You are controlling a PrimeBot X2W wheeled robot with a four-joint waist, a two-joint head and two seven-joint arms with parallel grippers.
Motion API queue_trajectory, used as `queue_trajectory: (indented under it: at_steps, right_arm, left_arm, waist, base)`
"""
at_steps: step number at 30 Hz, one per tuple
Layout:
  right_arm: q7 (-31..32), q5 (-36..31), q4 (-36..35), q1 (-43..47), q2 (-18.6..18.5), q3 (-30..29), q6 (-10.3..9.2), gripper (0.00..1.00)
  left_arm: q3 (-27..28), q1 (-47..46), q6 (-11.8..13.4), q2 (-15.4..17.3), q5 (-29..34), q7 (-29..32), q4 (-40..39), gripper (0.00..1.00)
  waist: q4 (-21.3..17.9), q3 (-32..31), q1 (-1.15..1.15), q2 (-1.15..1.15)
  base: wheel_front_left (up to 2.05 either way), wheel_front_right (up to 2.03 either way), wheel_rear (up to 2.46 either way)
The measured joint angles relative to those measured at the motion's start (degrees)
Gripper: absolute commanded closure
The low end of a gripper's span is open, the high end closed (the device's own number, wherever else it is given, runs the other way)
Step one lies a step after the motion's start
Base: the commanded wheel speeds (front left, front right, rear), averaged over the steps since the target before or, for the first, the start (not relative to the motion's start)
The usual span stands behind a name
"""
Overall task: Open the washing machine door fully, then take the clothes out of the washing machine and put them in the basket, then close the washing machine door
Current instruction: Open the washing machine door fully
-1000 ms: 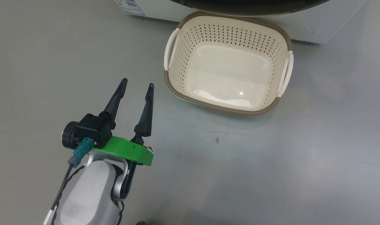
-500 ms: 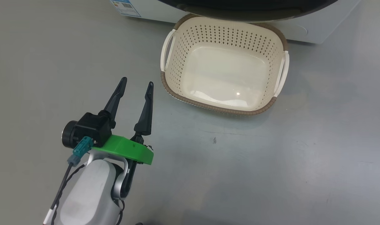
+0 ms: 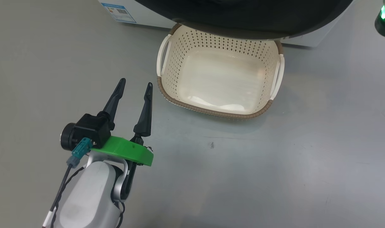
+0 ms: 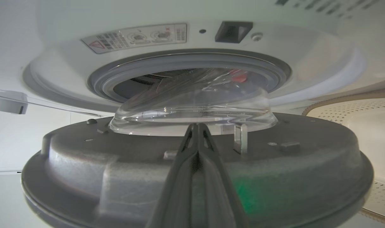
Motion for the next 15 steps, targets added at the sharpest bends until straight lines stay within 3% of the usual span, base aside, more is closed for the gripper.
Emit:
queue_trajectory:
  at_steps: [15]
  right_arm:
    - [2.8,1.5,0.6,7.9,2.1,1.5,4.24,1.0]
  left_arm:
    - [0.1,0.2,0.0,0.0,0.2,0.0,2.0,0.0]
  waist:
    - [-1.3,-4.1,0.0,0.0]
  base:
    - [0.0,0.0,0.0]
